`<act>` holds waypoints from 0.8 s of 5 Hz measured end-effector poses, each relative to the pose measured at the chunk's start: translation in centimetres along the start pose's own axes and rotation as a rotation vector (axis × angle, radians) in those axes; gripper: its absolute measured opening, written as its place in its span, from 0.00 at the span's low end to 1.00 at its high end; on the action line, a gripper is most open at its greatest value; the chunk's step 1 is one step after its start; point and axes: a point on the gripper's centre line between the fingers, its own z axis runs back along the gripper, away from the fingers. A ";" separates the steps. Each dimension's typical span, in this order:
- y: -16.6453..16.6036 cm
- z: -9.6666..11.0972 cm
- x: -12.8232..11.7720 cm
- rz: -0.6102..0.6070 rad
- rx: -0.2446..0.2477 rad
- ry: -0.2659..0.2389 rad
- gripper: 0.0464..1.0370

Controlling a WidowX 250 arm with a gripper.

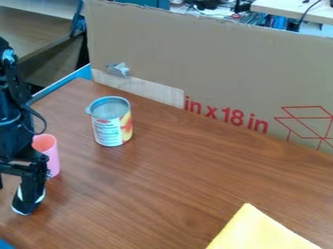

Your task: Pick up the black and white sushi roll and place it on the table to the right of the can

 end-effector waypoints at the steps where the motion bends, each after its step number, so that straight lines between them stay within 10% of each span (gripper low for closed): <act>1: -0.3 0.0 0.1 -0.011 -0.016 -0.007 0.96; 4: -0.3 0.3 0.3 -0.013 -0.021 -0.032 0.96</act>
